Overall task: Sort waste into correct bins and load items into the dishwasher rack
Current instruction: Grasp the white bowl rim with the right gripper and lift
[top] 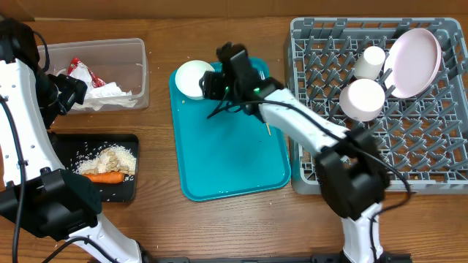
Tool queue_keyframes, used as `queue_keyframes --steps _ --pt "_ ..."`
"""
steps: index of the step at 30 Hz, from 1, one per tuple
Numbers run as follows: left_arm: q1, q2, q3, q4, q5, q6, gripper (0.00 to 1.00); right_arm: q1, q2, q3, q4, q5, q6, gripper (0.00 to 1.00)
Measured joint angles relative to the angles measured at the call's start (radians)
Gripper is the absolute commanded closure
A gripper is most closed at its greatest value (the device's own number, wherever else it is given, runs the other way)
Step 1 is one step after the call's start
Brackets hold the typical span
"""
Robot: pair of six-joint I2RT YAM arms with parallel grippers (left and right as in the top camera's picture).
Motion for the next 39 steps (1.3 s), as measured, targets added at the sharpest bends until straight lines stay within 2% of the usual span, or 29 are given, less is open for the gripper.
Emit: queue_keyframes --steps 13,27,32,39 --pt "0.0 0.0 0.0 0.0 0.0 0.0 0.0 0.028 0.083 -0.002 0.099 0.042 0.08 0.48" --pt "0.0 0.0 0.0 0.0 0.0 0.0 0.0 0.021 0.137 -0.002 0.051 0.169 0.097 0.49" --pt "0.0 0.0 0.0 0.0 0.0 0.0 0.0 0.013 0.136 0.005 -0.062 0.211 0.095 0.52" --pt "0.0 0.0 0.0 0.0 0.0 0.0 0.0 -0.037 0.136 0.107 -0.379 0.258 0.095 0.57"
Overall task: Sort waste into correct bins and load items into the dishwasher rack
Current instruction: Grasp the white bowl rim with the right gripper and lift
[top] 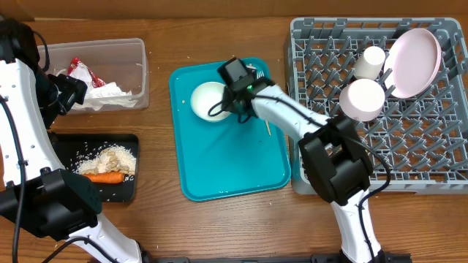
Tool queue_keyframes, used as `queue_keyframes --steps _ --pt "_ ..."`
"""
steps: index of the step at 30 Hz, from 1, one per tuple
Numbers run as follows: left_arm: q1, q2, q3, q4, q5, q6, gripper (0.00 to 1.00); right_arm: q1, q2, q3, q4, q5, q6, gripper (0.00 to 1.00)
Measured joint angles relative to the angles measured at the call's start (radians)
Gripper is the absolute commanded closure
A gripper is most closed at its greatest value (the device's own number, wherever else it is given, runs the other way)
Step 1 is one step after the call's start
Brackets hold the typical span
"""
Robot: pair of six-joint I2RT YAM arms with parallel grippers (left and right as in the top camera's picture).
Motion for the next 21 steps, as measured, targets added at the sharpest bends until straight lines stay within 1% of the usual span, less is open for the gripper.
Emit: queue_keyframes --steps 5,6,10,16,21 --pt "0.0 0.0 0.0 0.0 0.0 0.0 0.0 -0.054 0.0 0.085 -0.159 0.016 -0.026 0.55" --pt "0.0 0.0 0.0 0.0 0.0 0.0 0.0 -0.06 -0.001 0.105 -0.183 0.018 -0.032 0.53" --pt "0.0 0.0 0.0 0.0 0.0 0.0 0.0 -0.063 -0.028 0.179 -0.266 0.014 -0.079 0.51" --pt "0.0 0.0 0.0 0.0 0.0 0.0 0.0 -0.036 -0.093 0.234 -0.256 -0.084 -0.203 0.51" --pt "0.0 0.0 0.0 0.0 0.0 0.0 0.0 0.022 -0.099 0.229 -0.218 -0.138 -0.351 0.52"
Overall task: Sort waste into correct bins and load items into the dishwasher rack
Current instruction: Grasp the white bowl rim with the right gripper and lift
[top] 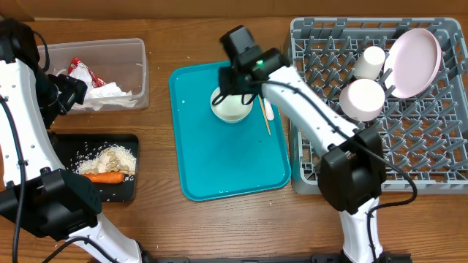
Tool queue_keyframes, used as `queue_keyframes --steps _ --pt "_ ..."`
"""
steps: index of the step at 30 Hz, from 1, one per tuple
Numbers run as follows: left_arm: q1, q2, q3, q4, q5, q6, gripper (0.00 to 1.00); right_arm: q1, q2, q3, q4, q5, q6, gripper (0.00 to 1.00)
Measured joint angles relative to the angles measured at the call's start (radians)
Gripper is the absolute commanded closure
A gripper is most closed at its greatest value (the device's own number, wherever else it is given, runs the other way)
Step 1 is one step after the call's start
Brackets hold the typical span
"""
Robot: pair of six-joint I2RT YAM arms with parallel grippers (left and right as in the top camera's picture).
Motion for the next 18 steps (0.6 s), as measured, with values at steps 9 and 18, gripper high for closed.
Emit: queue_keyframes --steps 9,18 --pt "0.0 0.0 0.0 0.0 0.0 0.0 0.0 0.114 0.055 -0.025 0.02 -0.031 -0.232 0.53" --pt "0.0 0.0 0.0 0.0 0.0 0.0 0.0 0.116 0.15 -0.037 0.02 0.024 -0.264 0.57"
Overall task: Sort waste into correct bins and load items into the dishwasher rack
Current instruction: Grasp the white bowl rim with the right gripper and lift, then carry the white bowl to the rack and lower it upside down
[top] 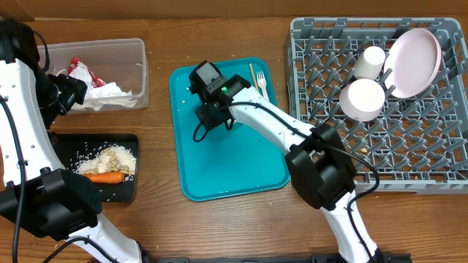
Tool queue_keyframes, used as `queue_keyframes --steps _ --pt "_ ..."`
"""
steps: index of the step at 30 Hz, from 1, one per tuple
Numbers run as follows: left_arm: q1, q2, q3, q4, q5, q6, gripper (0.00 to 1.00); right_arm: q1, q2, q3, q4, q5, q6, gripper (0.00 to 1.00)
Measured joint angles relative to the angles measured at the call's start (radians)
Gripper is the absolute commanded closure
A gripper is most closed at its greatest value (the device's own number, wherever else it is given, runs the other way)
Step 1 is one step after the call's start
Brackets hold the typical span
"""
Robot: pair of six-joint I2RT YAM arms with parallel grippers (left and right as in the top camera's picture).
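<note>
In the overhead view my right gripper hangs over the upper left of the teal tray, its fingers hidden under the wrist. No white bowl shows on the tray; the arm covers that spot. A wooden chopstick and a white fork lie at the tray's top right. The grey dishwasher rack holds a pink plate, a white cup and a pale bowl. My left gripper sits at the left edge of the clear bin.
The clear bin holds a red wrapper and crumpled paper. A black tray at the lower left carries rice and a carrot. Wood table surrounds everything; the rack fills the right side.
My right gripper has moved left from the tray's upper middle to its upper left. The white bowl that lay under it no longer shows. The chopstick and fork lie uncovered.
The white bowl was at the tray's top left corner with my right gripper beside it. Then it was a little further in, then at the tray's upper middle under the gripper. Now the gripper is back left and the bowl is out of sight. My left arm stayed put.
</note>
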Motion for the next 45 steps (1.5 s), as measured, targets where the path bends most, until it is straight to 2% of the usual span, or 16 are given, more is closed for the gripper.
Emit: queue_keyframes --steps 5,14,19,28,34,39,45 --pt "0.0 0.0 0.0 0.0 0.0 0.0 0.0 0.0 0.002 0.0 -0.002 0.032 -0.006 0.62" --pt "0.0 0.0 0.0 0.0 0.0 0.0 0.0 0.0 0.001 0.002 -0.027 0.042 0.058 0.96" --pt "0.0 0.0 0.0 0.0 0.0 0.0 0.0 -0.001 0.001 0.058 -0.093 0.054 0.094 0.96" --pt "0.0 0.0 0.0 0.0 0.0 0.0 0.0 -0.005 -0.007 0.223 -0.312 0.021 0.168 0.96" --pt "0.0 0.0 0.0 0.0 0.0 0.0 0.0 -0.058 -0.11 0.257 -0.385 -0.019 0.235 0.96" --pt "0.0 0.0 0.0 0.0 0.0 0.0 0.0 -0.222 -0.227 0.266 -0.431 -0.125 0.264 0.96" --pt "0.0 0.0 0.0 0.0 0.0 0.0 0.0 -0.529 -0.282 0.277 -0.446 -0.364 0.219 0.96"
